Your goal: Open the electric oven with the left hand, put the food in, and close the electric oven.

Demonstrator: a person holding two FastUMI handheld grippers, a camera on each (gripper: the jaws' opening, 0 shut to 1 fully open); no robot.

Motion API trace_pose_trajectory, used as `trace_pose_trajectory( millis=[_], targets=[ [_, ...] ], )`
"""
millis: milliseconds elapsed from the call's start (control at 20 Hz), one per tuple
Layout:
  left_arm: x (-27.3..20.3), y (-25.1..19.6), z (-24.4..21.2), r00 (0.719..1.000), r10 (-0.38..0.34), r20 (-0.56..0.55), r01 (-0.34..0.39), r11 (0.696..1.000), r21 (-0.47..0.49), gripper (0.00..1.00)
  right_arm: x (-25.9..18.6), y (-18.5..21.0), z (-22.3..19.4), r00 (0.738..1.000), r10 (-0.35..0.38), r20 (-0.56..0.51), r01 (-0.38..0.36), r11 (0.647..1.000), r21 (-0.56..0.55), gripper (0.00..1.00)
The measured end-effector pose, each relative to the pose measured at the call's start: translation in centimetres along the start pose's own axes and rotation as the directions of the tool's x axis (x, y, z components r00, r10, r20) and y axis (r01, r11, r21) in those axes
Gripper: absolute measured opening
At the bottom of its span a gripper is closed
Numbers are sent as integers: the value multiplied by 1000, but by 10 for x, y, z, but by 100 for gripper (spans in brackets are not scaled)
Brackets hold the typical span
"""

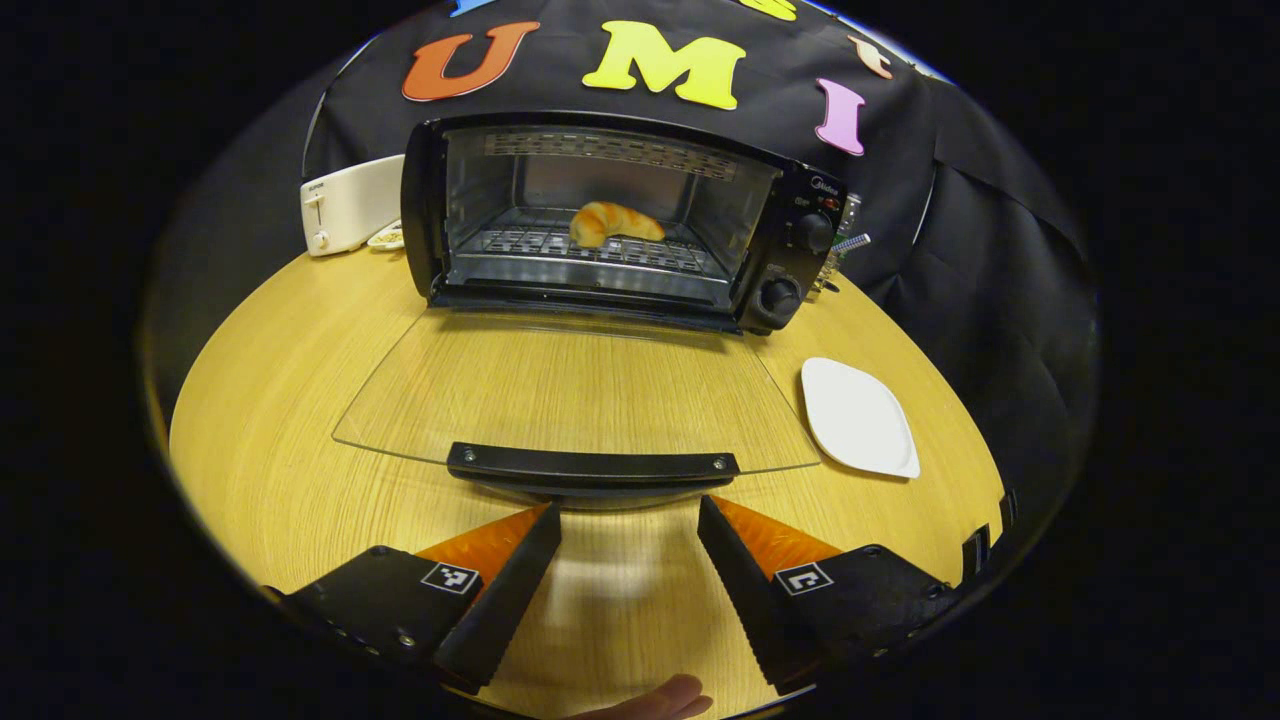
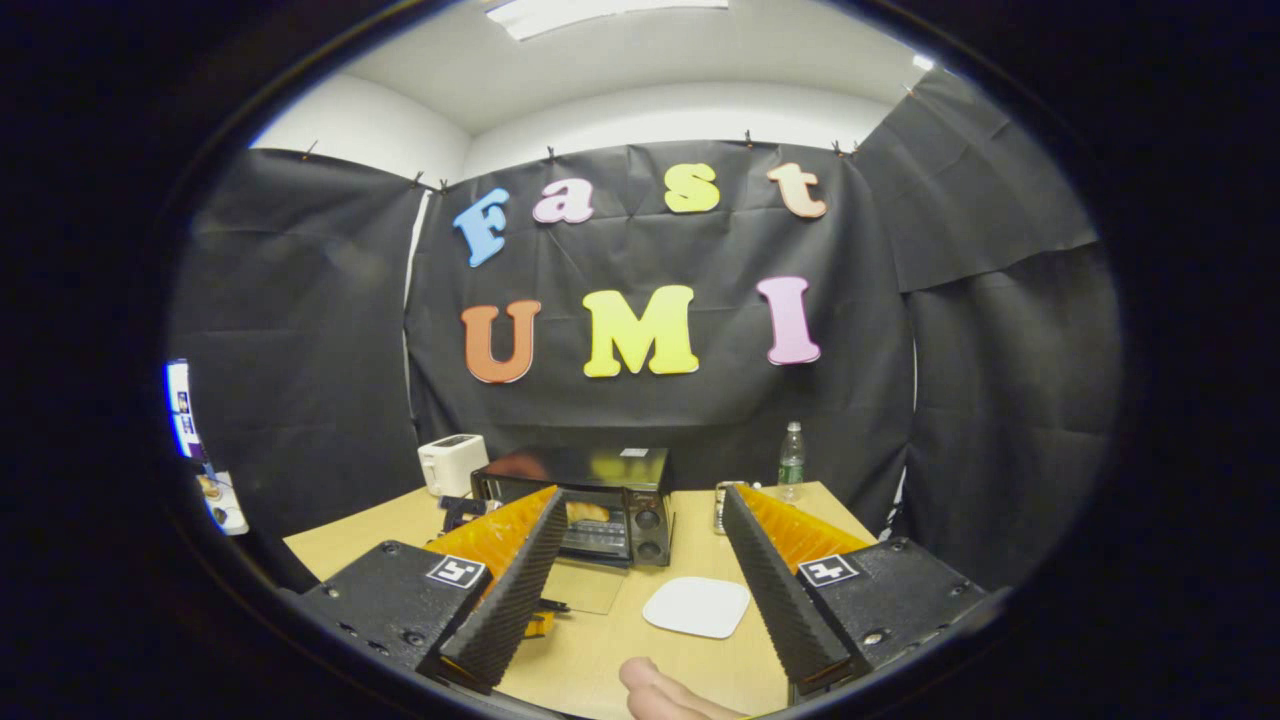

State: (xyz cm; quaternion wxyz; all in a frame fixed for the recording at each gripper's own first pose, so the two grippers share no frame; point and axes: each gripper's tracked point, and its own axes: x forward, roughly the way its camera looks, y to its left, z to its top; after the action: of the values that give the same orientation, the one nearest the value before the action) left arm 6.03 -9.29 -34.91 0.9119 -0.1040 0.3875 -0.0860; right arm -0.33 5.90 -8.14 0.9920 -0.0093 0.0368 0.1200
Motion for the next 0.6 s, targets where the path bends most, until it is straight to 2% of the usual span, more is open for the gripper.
trace_pose_trajectory(
  millis=[150, 250, 400, 600],
  targets=[
    [-5, 4, 7, 1000, 13, 12, -13, 1000, -13, 92, 1, -3, 1, 1000, -7, 4, 7, 1000, -5, 97],
    [-9, 3, 24, 998, 16, 67, -17, 1000, 6, 92, 1, -2, 4, 1000, -3, 9, 3, 1000, -7, 97],
    [-4, 4, 15, 1000, 16, 20, -16, 1000, 1, 92, 1, -2, 5, 1000, 0, 9, 0, 1000, -16, 97],
    [-11, 3, 27, 999, 16, 37, -15, 1000, -13, 92, 2, 7, 9, 999, 27, 23, -26, 999, -21, 97]
  ],
)
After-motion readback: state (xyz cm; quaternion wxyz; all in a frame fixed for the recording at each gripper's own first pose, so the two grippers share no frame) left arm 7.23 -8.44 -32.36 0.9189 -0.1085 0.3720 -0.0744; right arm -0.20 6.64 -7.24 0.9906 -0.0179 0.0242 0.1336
